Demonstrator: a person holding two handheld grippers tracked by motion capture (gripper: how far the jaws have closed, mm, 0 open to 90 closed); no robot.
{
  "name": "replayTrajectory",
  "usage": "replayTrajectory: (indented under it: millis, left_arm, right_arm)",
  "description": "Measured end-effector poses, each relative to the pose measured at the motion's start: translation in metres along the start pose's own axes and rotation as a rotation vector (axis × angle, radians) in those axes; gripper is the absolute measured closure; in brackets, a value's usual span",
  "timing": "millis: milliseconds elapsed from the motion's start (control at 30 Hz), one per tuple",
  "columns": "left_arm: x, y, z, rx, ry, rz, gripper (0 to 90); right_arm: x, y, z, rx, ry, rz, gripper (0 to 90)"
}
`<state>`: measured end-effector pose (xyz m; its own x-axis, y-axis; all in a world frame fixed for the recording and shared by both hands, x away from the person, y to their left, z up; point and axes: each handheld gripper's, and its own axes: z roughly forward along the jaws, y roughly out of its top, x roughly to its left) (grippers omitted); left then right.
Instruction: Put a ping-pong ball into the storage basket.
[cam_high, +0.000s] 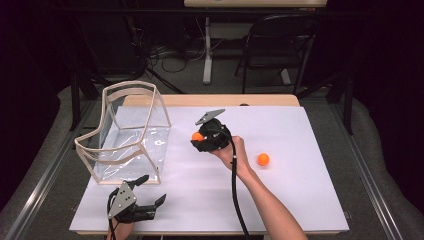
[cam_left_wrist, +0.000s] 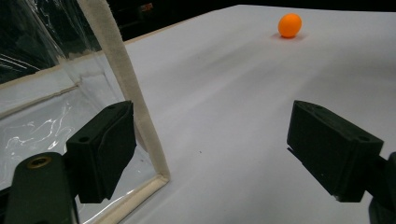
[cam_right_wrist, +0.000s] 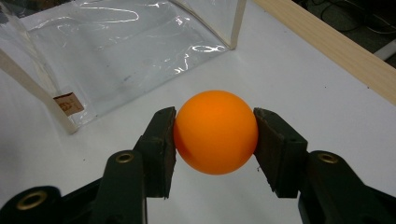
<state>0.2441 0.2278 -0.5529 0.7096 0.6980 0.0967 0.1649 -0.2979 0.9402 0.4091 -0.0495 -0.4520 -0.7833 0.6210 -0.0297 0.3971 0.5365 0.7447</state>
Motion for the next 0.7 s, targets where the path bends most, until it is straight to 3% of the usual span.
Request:
replayTrajectory:
  millis: [700]
  left_arm:
    - [0.0, 0.0, 0.0, -0.001, 0.0, -0.001, 15.7]
  right_arm:
    - [0.004, 0.025, -0.001, -0.011, 0.012, -0.028, 50.9]
